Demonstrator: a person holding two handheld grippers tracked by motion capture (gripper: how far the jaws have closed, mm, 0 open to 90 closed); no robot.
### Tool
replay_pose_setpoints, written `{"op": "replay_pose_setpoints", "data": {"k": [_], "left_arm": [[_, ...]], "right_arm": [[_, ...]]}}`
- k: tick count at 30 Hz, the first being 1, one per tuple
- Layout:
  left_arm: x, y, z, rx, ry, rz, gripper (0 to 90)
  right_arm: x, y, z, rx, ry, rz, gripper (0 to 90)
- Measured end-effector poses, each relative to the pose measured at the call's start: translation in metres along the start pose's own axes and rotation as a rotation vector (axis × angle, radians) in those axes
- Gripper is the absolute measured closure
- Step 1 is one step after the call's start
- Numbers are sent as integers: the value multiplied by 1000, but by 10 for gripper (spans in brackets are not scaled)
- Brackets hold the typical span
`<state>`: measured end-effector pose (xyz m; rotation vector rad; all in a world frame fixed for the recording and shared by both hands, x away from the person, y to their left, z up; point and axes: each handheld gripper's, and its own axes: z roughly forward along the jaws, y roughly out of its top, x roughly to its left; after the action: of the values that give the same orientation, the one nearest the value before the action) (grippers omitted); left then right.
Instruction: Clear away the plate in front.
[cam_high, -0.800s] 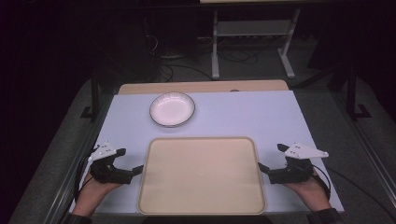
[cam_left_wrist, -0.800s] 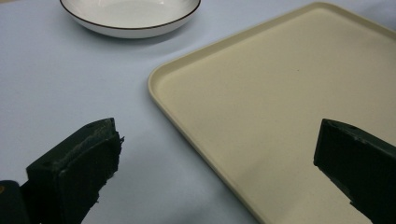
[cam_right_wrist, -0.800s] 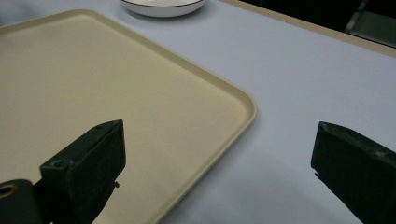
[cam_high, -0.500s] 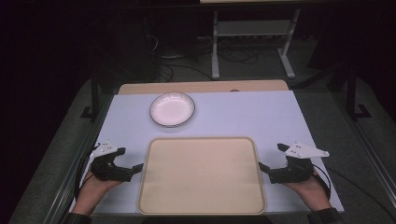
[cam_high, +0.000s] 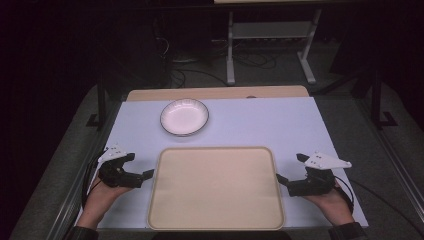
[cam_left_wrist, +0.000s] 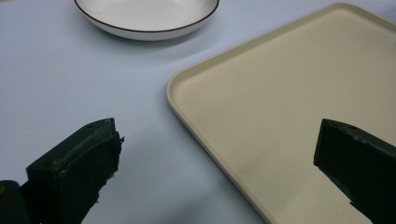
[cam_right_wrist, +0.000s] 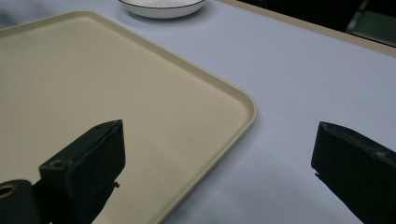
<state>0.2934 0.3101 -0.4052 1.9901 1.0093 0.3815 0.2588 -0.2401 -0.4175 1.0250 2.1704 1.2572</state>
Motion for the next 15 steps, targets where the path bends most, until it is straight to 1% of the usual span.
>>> {"op": "replay_pose_setpoints", "data": {"k": [3,5,9,15], "left_arm": [[1,3,1,-5,2,-7,0],[1,6,2,-11,2,-3,0],[3,9,4,-11,6,-2,0],[6,17,7,-28,20,-8,0]], "right_arm": [[0,0,0,-2,1,5,21],[-1,1,-1,-5,3,11,21],[0,1,-1,-4,3,5,18],[1,3,-1,0,9,6,15]]}}
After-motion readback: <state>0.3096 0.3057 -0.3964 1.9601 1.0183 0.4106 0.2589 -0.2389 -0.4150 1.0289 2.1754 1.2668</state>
